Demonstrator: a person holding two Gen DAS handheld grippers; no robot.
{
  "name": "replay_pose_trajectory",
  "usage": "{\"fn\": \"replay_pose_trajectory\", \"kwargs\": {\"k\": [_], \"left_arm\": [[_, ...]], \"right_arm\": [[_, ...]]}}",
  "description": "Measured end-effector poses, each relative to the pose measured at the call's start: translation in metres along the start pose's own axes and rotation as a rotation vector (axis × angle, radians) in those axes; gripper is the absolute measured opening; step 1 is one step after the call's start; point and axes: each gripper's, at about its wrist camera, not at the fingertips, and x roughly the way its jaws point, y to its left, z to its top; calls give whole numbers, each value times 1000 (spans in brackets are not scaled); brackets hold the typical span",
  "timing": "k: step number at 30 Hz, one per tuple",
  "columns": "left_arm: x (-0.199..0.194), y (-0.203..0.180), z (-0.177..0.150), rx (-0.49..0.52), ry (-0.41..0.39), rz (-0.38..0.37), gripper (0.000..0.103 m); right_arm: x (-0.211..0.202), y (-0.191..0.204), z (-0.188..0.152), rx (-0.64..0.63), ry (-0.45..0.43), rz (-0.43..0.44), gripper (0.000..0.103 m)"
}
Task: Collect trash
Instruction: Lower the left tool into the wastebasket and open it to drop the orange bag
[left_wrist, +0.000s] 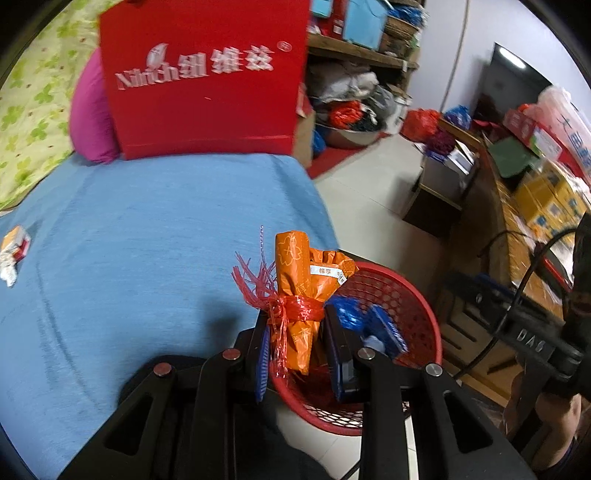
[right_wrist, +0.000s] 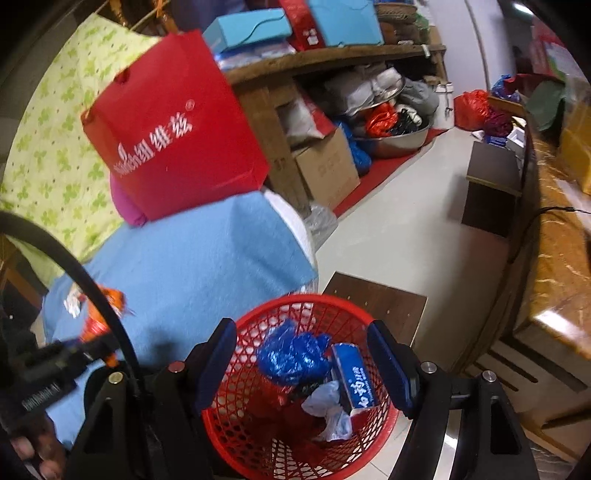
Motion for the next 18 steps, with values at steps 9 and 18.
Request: {"fn": "replay_pose_trajectory", "kwargs": {"k": [9, 18], "left_arm": [[21, -26, -4, 59, 69, -116, 29], [5, -8, -1, 2, -4, -133, 71]], "right_arm": [[-16, -12, 11, 40, -62, -7, 77], [-13, -7, 12, 25, -50, -1, 77]]}}
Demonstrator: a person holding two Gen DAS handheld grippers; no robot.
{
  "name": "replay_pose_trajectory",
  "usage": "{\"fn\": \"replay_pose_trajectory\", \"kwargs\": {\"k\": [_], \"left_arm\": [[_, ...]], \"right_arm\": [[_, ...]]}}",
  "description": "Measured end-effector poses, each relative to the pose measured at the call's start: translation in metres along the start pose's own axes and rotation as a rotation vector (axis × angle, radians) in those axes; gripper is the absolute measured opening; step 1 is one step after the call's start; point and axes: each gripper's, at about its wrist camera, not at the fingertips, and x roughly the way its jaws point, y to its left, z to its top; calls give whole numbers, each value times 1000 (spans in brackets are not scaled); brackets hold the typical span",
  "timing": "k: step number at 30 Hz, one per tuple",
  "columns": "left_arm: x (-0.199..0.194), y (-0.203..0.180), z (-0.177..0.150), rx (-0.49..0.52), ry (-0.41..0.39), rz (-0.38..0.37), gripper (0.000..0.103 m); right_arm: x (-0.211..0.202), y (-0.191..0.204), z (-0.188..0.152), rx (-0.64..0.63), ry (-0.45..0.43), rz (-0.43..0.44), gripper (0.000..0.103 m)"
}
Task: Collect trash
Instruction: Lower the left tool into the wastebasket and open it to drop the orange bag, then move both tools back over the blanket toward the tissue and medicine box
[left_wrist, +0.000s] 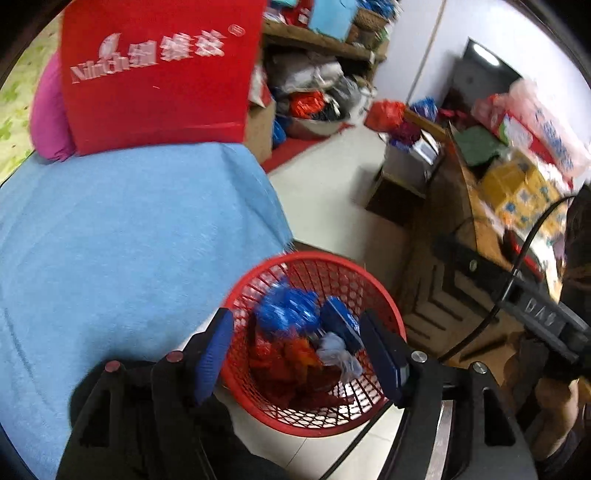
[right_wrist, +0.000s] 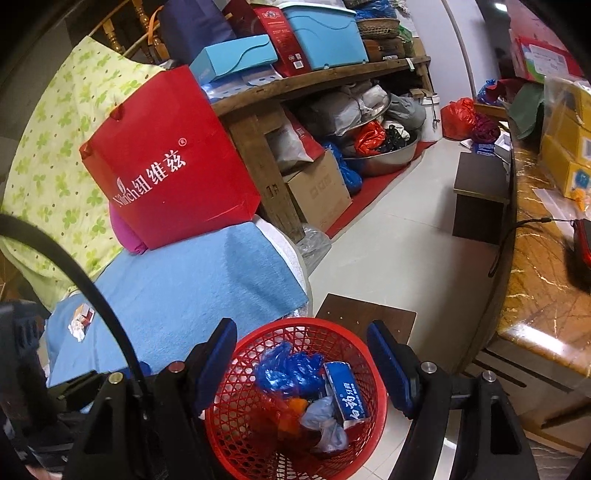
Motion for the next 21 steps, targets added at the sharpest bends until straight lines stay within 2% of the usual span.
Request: {"fn": "replay_pose_trajectory", "kwargs": {"k": [7, 15, 21], "left_arm": [[-33, 58, -6, -121, -81, 67, 71], [-51, 114, -35, -238, -95, 143, 71], [-64, 150, -61, -303, -101, 208, 71]], "right_arm": [[7, 21, 2, -38, 22, 27, 77], [19, 51, -5, -85, 72, 53, 77], [23, 90, -6, -157, 87, 76, 77]]}}
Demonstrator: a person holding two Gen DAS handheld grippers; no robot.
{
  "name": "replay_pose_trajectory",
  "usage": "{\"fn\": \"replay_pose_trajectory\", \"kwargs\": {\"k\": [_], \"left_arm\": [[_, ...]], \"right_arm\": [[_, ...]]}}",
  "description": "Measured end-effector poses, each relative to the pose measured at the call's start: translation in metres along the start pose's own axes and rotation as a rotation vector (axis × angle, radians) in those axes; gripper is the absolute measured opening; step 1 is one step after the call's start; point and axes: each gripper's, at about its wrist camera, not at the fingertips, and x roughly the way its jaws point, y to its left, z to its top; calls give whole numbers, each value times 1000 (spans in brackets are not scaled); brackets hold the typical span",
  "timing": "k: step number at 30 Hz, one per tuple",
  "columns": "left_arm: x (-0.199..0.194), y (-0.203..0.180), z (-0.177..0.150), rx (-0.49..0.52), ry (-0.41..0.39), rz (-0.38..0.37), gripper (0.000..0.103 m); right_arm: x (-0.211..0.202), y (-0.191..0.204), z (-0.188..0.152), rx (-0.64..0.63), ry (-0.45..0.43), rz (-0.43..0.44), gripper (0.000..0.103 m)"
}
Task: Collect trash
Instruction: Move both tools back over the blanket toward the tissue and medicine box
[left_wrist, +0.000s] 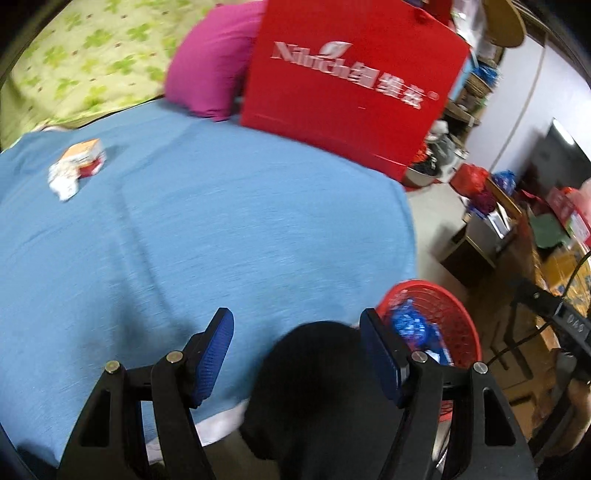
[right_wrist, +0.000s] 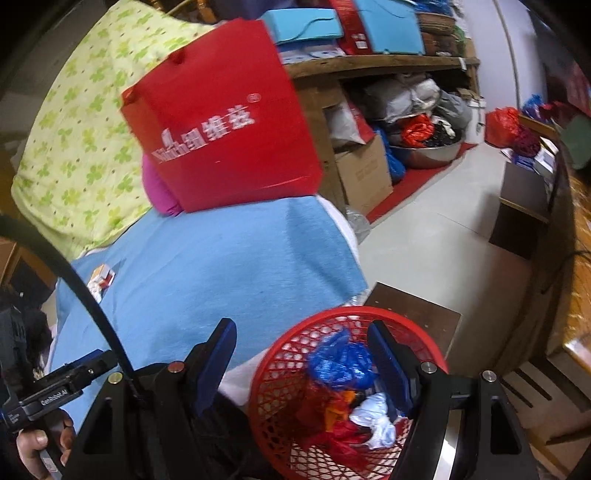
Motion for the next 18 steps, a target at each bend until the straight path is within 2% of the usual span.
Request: {"fn": "replay_pose_trajectory", "kwargs": {"k": [8, 18], "left_arm": [[-19, 69, -8, -104, -48, 92, 71], [-26, 144, -20, -227, -51, 262, 72]], "right_arm": [[12, 72, 6, -127, 10, 62, 77], [63, 209, 10, -331, 39, 246, 77]]}}
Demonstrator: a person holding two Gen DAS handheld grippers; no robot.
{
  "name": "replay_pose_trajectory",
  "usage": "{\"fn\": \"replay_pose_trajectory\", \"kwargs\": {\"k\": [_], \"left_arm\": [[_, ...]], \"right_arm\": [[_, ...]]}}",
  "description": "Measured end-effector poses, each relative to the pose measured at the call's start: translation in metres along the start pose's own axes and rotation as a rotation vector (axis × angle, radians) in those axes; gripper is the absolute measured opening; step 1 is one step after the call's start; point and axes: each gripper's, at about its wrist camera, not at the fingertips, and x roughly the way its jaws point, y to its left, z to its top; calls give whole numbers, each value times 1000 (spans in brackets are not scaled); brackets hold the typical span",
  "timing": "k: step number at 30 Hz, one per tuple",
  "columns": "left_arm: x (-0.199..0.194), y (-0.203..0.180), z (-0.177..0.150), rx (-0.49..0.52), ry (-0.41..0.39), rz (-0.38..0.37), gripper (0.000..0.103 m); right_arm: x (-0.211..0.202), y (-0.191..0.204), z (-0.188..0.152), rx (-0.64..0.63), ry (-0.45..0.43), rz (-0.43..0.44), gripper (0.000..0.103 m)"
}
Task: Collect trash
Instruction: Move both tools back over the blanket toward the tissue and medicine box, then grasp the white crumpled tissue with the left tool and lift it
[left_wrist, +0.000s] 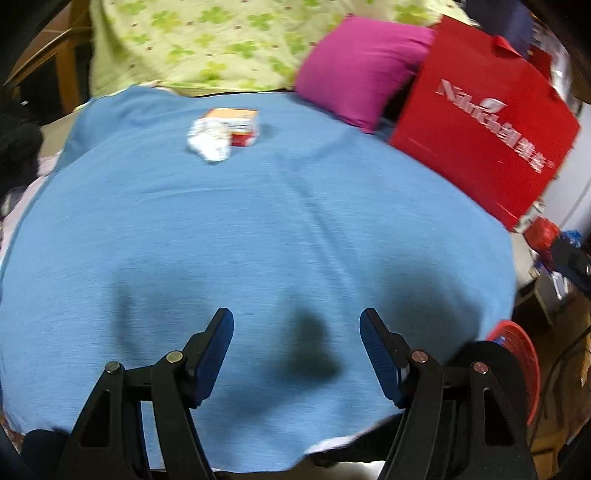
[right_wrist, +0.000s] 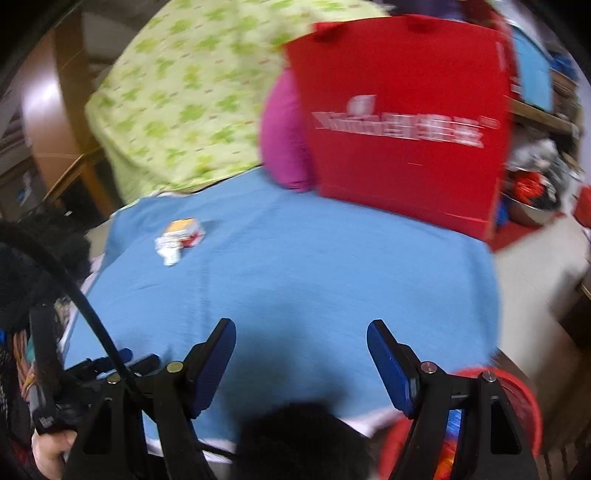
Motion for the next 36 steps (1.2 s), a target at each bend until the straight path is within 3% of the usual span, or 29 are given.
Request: {"fn": "replay_pose_trajectory", "kwargs": {"k": [6, 13, 17, 24, 36], "left_arm": [[5, 35, 4, -57, 6, 88, 72], [17, 64, 12, -95, 19, 150, 72], [28, 71, 27, -93, 21, 174, 72], [54, 72, 72, -73, -28, 190, 72], [145, 73, 174, -124, -49, 219, 72]], "right_arm": [[47, 56, 19, -68, 6, 96, 77], [91, 89, 41, -76, -11, 147, 77], [111, 87, 47, -27, -33, 157, 77], [123, 69, 38, 29, -144, 91, 77], [144, 51, 42, 109, -101, 134, 77]]}}
